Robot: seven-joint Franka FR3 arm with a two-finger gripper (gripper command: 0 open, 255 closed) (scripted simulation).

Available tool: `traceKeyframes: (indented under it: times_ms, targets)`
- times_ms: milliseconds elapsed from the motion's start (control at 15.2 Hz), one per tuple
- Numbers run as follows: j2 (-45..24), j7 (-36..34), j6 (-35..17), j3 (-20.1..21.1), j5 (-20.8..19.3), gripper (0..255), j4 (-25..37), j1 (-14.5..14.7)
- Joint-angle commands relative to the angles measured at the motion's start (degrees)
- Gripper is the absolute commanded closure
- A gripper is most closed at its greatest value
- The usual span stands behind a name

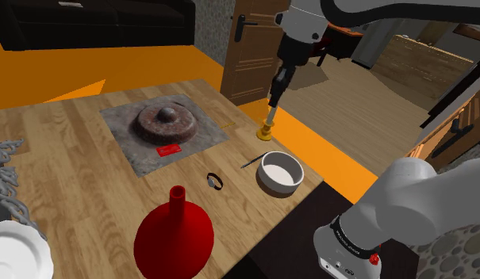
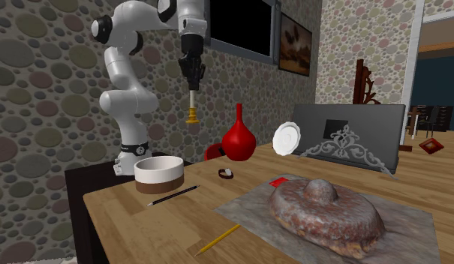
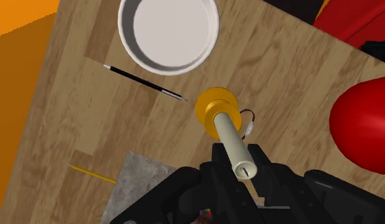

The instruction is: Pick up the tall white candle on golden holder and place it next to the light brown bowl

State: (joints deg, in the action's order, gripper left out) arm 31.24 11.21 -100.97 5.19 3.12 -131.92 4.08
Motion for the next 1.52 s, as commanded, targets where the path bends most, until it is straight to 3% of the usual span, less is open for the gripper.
traceKeyframes:
  times_ms: [0, 594, 1122, 1452]
  targets:
    - [3.38, 2.41, 0.32, -1.92, -0.80, 255, -3.17, -0.74]
    - [14.36, 13.31, 4.50, -11.38, -7.12, 255, -9.93, -5.48]
    - [19.87, 23.89, 7.78, -20.94, -14.89, 255, -11.39, -10.58]
    - [20.56, 24.51, 5.14, -22.19, -16.02, 255, -14.63, -11.20]
